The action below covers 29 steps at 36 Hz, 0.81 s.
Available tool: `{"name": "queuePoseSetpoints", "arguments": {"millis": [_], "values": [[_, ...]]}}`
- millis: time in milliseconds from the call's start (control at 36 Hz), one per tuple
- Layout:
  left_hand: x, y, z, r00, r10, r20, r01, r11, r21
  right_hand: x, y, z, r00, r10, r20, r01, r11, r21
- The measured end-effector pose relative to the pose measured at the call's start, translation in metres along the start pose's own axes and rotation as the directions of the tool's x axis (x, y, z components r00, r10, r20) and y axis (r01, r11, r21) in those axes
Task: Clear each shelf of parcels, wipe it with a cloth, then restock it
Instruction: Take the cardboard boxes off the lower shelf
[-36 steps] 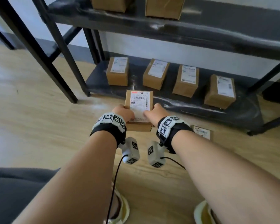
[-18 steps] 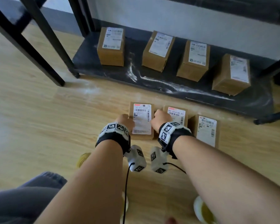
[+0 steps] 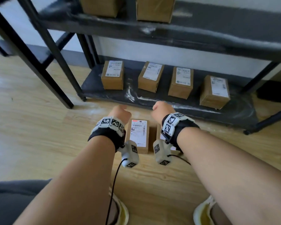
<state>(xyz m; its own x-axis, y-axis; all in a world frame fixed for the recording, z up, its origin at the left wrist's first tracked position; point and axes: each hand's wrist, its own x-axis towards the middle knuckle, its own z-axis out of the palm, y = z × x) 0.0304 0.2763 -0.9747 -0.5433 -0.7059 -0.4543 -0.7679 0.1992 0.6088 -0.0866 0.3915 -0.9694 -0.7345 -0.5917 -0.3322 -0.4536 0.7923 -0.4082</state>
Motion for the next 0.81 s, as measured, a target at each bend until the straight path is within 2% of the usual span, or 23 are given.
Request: {"name": "queuePoseSetpoints", "arguments": {"millis": [83,194,306,417,528,667,722,805], "values": [[-0.013,0.035,-0.020,0.988,0.141,-0.060,-0.136,0.988,0.071,-0.008,-0.013,-0.038,0.991,-0.085,-0.104,0.088,0.996,0.017],[-0.020,0.079,-0.051,0.946,0.300,-0.120,-0.273,0.940,0.205,-0.014,-0.034,-0.099,0.956,-0.172,-0.239,0.183,0.983,0.027],[-0.032,0.126,-0.081,0.906,0.379,-0.189,-0.358,0.924,0.136,-0.014,-0.051,-0.153,0.907,-0.177,-0.382,0.229,0.969,0.096],[-0.032,0.170,-0.106,0.863,0.438,-0.252,-0.424,0.899,0.109,-0.008,-0.059,-0.193,0.879,-0.178,-0.443,0.273,0.949,0.160],[-0.016,0.203,-0.122,0.833,0.456,-0.313,-0.435,0.890,0.137,0.007,-0.068,-0.221,0.851,-0.192,-0.488,0.310,0.935,0.173],[0.010,0.232,-0.136,0.812,0.430,-0.395,-0.436,0.896,0.081,0.035,-0.079,-0.248,0.855,-0.169,-0.491,0.298,0.934,0.198],[0.022,0.243,-0.141,0.811,0.412,-0.416,-0.431,0.901,0.052,0.047,-0.082,-0.256,0.862,-0.161,-0.481,0.291,0.934,0.209],[0.031,0.255,-0.150,0.833,0.349,-0.429,-0.384,0.923,0.006,0.066,-0.088,-0.263,0.877,-0.133,-0.461,0.266,0.935,0.236]]}}
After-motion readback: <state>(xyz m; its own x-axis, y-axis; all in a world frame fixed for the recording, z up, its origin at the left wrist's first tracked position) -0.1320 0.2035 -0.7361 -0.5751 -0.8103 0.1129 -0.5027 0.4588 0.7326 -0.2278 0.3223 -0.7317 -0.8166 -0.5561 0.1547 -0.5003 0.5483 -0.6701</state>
